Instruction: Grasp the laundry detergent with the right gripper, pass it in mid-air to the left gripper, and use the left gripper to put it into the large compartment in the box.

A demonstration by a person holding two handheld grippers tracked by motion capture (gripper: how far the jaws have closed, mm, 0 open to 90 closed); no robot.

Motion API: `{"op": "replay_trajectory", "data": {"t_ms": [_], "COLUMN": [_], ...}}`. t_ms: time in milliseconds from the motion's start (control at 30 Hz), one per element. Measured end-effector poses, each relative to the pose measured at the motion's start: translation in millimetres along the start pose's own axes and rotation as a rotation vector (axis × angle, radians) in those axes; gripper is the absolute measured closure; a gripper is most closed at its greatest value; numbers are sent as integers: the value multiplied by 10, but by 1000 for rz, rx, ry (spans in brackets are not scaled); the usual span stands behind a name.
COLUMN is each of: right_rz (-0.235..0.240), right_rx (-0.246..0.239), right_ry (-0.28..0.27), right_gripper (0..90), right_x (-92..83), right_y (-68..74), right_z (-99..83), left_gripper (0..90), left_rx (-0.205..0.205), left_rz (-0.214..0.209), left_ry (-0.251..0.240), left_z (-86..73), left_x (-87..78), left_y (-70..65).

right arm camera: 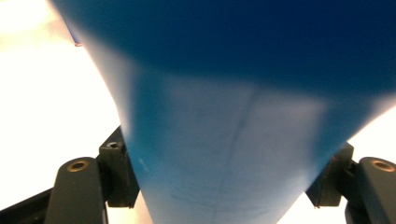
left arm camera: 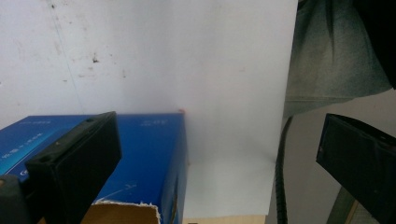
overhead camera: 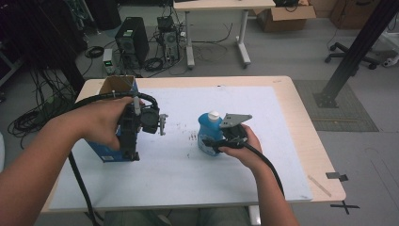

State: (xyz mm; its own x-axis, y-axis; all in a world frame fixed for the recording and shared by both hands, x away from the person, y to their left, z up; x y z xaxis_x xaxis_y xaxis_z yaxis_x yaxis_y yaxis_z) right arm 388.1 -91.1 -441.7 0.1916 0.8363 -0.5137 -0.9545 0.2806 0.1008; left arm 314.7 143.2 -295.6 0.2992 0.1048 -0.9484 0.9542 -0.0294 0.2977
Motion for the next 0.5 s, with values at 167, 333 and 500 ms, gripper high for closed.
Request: {"op": "replay_trajectory", "data": {"t_ms": [167,333,500], "right_rz": [-4,-6,-7], "right_rx": [-7,-13,-18], "right_ry": [-8,-11,-4], "right_gripper": [368,416,443], "right_x": [0,13,20], "right_y": [8,18,32], "right_z": [-14,-18,-1], "left_gripper": [4,4,4], "left_rx": [0,-1,1], "left_rz": [-1,-2,-3], "left_ry": [0,-1,-1], "left_z": [5,15,28], "left_x": [4,16,16], "left_y": [7,14,19]}}
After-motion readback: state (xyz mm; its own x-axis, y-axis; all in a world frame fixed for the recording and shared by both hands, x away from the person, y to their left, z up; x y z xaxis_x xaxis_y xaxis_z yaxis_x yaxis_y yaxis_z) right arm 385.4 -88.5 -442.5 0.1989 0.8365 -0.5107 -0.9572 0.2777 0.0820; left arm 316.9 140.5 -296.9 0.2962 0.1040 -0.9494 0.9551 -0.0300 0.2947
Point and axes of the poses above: each handheld gripper's, and its own axes: x roughly forward along the jaws, z roughly out of its top, y roughly to its left, the point moved 5 cm from there along x, roughly forward along the jaws, and after that the axes turned 15 degrees about z, right-handed, at the moved point
